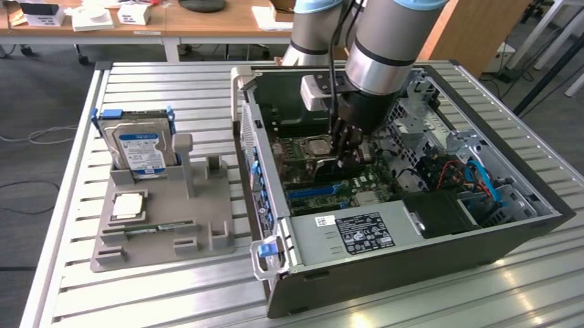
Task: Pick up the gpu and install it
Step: 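Insert the gpu into the slot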
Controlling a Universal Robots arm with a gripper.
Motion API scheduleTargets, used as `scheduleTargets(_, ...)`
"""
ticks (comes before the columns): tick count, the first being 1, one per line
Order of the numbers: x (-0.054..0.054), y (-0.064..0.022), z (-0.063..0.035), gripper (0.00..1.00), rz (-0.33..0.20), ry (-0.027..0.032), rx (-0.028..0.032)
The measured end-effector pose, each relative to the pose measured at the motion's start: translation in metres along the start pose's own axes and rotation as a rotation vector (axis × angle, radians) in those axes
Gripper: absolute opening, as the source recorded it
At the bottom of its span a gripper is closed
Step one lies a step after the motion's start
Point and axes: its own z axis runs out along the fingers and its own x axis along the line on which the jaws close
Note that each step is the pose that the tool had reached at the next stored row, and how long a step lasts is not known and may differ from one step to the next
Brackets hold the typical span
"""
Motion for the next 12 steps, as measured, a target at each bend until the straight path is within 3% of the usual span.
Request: scheduleTargets(12, 0.0002, 0.0019, 0.0006, 0.27, 0.0, 0.0001, -0.0001)
